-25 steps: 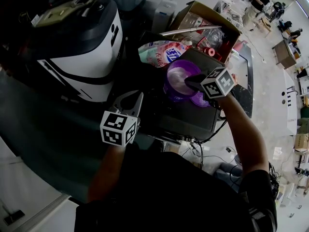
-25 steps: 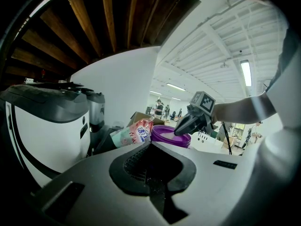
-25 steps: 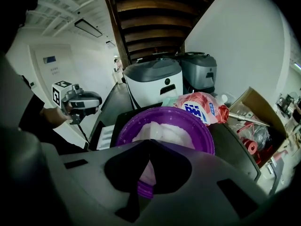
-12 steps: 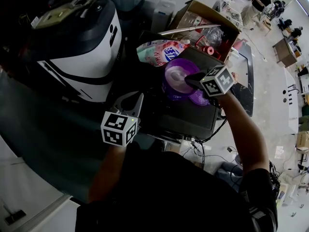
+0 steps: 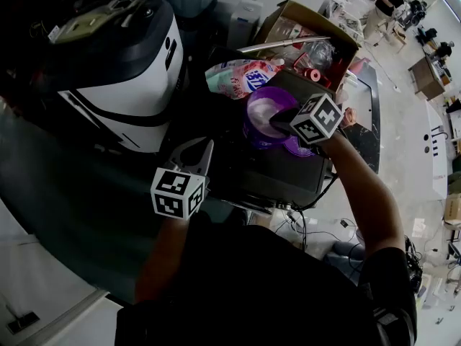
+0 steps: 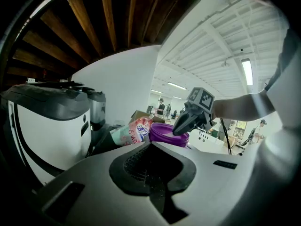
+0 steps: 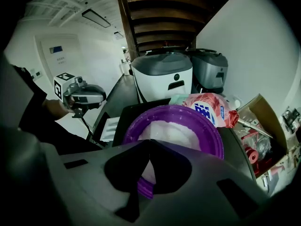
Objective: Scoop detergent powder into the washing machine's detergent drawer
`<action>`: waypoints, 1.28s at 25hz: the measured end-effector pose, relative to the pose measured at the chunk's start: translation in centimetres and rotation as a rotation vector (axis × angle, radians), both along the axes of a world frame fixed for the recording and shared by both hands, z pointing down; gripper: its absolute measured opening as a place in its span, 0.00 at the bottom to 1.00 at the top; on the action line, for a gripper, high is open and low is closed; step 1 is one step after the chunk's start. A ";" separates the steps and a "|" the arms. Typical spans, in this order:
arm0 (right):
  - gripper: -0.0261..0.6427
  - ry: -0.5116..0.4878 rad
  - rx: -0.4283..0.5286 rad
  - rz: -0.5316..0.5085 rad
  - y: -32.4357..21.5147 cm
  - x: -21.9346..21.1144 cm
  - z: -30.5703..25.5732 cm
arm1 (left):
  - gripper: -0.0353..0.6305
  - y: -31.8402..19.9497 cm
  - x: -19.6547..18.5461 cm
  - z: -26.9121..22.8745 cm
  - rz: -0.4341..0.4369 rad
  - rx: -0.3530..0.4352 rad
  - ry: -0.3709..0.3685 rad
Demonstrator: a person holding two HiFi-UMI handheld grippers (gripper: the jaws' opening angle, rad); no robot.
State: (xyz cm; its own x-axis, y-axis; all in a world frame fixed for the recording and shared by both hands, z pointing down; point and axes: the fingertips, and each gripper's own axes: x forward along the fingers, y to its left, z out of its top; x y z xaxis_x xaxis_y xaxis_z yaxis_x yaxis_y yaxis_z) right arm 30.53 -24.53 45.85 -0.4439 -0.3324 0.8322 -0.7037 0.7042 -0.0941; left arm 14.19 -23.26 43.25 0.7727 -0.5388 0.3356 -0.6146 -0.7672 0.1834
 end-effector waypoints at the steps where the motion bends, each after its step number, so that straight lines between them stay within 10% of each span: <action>1: 0.07 -0.003 -0.008 -0.006 0.2 -0.2 0.0 | 0.06 0.0 -0.1 0.0 -0.002 0.000 0.002; 32: 0.07 -0.409 -0.017 0.188 1.3 3.6 -2.9 | 0.06 2.0 2.5 -0.3 -0.027 0.005 -0.034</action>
State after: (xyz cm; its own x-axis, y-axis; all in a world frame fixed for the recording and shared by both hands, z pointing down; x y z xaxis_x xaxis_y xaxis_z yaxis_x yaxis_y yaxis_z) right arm 34.09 -23.21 42.91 -0.6708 -0.4266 0.6066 -0.7217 0.5639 -0.4015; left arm 16.70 -21.29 42.94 0.7458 -0.5612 0.3589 -0.6411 -0.7511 0.1579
